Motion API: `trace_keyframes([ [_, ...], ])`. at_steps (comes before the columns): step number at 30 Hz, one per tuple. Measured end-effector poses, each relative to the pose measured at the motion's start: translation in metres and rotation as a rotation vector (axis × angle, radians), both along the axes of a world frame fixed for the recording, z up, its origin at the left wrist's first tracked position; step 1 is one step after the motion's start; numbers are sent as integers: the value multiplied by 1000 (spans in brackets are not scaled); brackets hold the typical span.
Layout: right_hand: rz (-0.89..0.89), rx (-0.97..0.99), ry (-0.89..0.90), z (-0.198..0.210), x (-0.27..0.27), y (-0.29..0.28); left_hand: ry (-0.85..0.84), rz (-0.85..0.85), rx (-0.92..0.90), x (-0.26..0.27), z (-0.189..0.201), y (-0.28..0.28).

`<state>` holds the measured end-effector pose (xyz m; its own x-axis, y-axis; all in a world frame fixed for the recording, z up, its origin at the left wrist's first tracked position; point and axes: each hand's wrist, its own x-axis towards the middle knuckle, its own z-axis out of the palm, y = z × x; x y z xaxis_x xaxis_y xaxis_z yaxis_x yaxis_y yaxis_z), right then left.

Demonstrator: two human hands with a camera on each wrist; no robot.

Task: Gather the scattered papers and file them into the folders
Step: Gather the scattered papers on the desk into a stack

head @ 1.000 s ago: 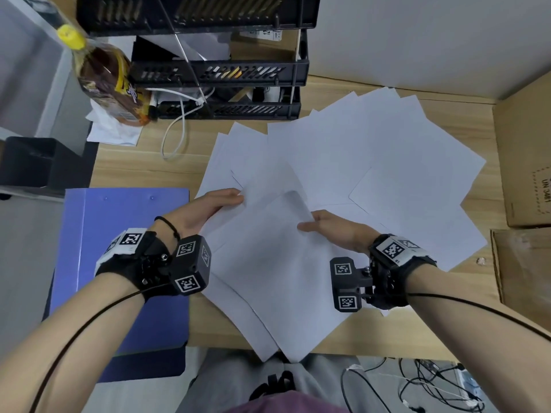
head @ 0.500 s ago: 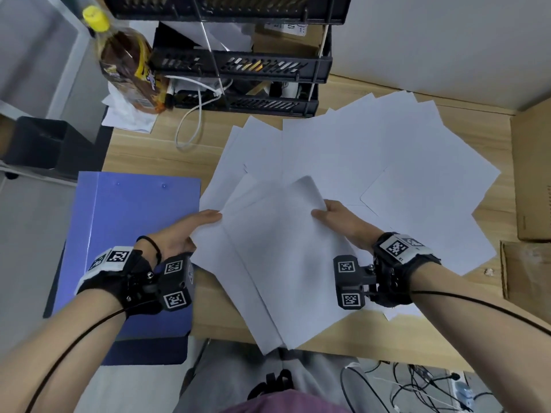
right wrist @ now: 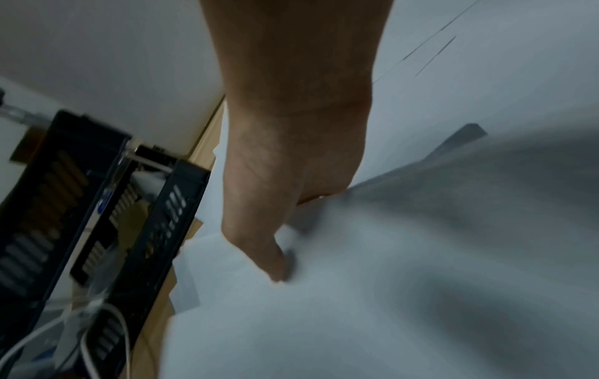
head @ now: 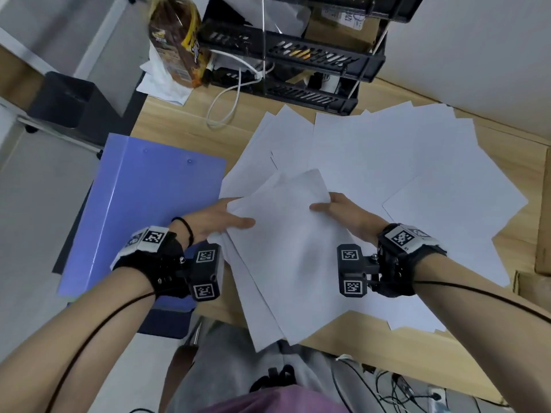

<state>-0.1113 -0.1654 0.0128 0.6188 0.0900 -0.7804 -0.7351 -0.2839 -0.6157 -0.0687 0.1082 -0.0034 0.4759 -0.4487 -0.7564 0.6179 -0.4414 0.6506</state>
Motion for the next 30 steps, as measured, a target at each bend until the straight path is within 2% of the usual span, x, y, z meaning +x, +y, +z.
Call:
trace_keyframes([
  [4,-122,79,-21,-4,-9,-15,71,-141,-21,22,14,-4],
  [6,-47,110,-3,-5,-15,-21,70,-138,-34,27,20,-10],
  [8,-32,153,1,-4,-20,-25,97,-99,-171,29,30,-19],
  [10,-151,190,-17,-6,-25,-28,152,115,-328,28,37,-26],
  [13,-404,136,-116,-5,-29,-38,311,497,-478,28,37,-29],
  [15,-532,80,-159,-4,-30,-46,383,590,-531,26,37,-30],
  [18,-620,64,-220,1,-29,-54,417,642,-619,22,34,-33],
  [20,-637,39,-275,9,-25,-54,388,597,-670,20,38,-38],
  [22,-629,23,-336,23,-20,-51,274,484,-681,21,43,-45],
  [26,-605,49,-464,60,-6,-49,-35,248,-468,32,61,-60],
  [30,-579,246,-570,97,2,-52,-186,239,-453,51,78,-65],
])
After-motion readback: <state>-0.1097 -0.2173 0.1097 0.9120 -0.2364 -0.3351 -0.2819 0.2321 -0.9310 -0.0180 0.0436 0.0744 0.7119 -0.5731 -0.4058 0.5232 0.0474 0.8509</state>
